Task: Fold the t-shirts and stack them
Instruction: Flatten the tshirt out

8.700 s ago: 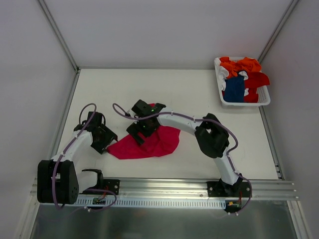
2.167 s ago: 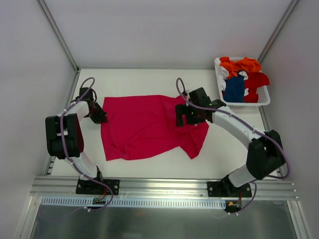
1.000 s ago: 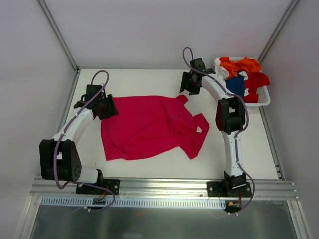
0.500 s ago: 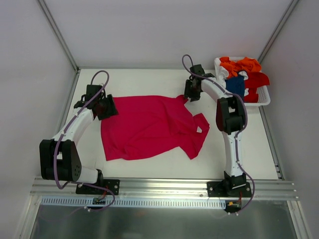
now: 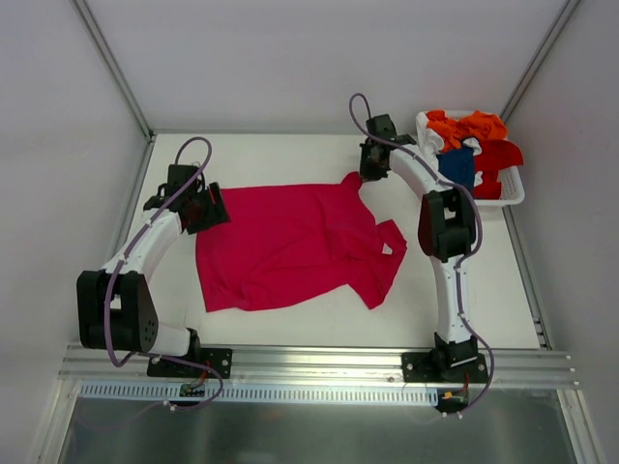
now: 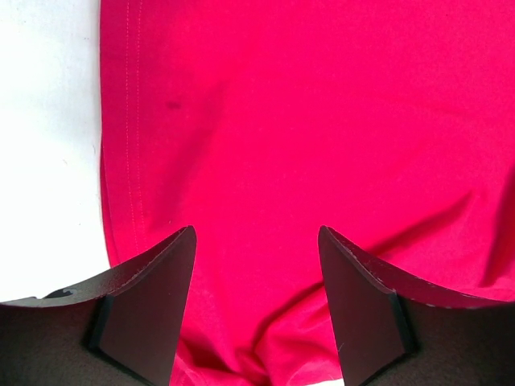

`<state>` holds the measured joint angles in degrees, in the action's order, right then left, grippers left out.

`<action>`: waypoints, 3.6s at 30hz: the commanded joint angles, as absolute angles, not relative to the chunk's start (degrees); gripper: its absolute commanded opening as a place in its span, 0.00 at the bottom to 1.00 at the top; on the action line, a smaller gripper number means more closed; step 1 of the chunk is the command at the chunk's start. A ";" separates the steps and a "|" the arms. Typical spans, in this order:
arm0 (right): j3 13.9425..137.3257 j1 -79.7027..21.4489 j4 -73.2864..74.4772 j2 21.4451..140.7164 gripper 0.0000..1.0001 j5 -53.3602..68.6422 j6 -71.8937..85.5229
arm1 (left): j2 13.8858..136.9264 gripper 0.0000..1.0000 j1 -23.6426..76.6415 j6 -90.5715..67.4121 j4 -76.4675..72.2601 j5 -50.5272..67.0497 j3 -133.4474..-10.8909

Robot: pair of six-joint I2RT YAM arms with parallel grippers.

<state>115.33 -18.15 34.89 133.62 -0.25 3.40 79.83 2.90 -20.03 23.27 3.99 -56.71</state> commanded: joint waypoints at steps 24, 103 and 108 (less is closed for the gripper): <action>127.35 -23.28 36.82 124.18 0.00 14.49 -23.03 | 82.44 0.63 2.37 -15.73 24.17 5.98 -60.29; 131.57 -15.03 28.04 139.13 0.01 13.88 16.61 | 118.88 0.78 -1.14 -21.97 27.77 5.09 -99.91; 131.05 -15.03 27.86 138.43 0.00 15.11 16.52 | 126.55 0.78 -1.14 -25.31 27.69 6.41 -108.89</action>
<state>130.80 -15.20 27.68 143.70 13.65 17.15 123.70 -0.84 -21.96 26.81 4.51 -104.29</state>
